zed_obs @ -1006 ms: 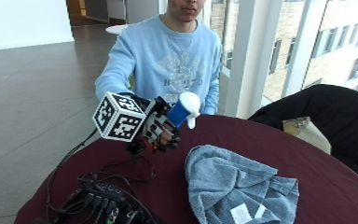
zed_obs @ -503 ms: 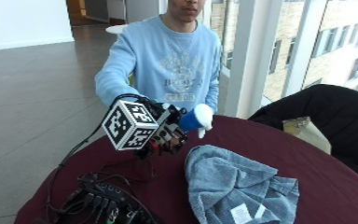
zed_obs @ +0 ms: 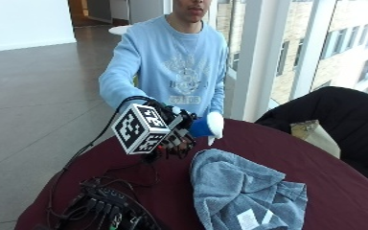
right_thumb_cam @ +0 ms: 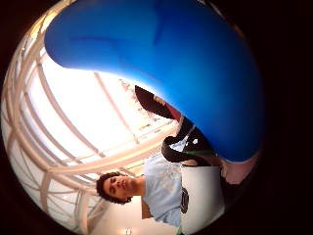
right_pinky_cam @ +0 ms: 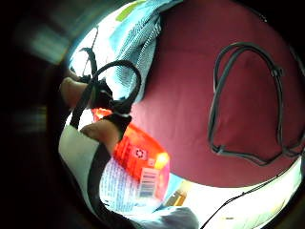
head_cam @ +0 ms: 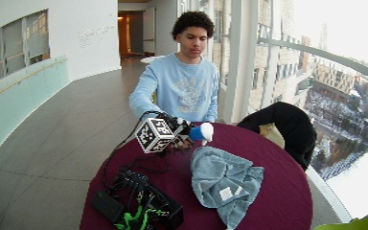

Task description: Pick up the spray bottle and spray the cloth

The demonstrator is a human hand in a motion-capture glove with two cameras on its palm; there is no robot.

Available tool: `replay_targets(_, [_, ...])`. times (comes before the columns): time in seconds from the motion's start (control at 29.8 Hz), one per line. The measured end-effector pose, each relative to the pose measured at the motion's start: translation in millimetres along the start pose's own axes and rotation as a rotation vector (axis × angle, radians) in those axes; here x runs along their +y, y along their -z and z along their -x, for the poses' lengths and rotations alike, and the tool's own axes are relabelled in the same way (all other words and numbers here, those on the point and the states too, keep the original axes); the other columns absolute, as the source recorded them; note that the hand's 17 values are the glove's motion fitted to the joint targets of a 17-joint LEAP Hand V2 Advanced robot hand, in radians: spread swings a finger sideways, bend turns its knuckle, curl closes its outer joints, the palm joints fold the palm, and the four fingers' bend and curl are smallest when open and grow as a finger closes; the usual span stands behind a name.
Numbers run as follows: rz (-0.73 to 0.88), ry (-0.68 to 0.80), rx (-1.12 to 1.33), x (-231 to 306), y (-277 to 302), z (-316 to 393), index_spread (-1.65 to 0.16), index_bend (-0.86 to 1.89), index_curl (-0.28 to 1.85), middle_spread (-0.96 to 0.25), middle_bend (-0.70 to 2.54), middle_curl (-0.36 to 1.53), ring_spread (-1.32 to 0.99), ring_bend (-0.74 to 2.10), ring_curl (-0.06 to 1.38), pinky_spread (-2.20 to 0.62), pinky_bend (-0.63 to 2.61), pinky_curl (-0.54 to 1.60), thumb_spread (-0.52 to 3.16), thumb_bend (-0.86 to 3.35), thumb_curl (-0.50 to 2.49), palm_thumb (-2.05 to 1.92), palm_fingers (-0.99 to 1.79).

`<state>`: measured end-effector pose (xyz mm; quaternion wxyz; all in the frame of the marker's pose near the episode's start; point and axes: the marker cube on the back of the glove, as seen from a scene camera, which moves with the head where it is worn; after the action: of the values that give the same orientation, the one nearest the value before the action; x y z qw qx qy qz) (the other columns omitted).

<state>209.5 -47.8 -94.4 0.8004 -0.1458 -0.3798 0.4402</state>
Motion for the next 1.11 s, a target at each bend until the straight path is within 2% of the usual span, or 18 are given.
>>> replay_targets(1.11, [0.051,-0.035,0.033,2.1,-7.1,5.9,-0.16,0.10,0.25,-0.06,0.35,0.48,0.00,0.52,0.40,0.17,0.31,0.37,0.92,-0.02,0.57,0.87,1.10])
